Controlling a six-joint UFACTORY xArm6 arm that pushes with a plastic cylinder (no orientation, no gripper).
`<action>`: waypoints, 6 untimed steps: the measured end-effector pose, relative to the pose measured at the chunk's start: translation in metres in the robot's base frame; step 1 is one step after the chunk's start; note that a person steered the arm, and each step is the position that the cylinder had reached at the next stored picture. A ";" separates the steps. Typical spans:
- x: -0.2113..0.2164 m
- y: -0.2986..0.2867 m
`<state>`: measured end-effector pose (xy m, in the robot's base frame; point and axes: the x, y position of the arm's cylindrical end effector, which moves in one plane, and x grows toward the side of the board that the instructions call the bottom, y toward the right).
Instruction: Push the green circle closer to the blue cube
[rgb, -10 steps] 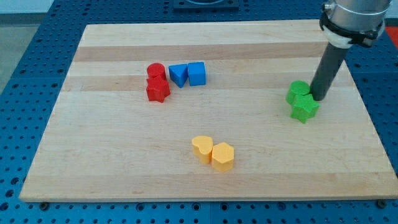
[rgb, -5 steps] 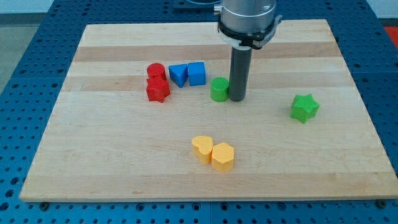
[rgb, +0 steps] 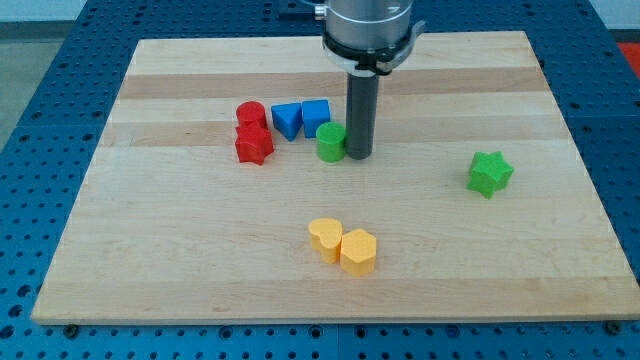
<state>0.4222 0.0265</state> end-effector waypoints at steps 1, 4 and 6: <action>0.000 -0.002; 0.012 -0.008; 0.020 -0.044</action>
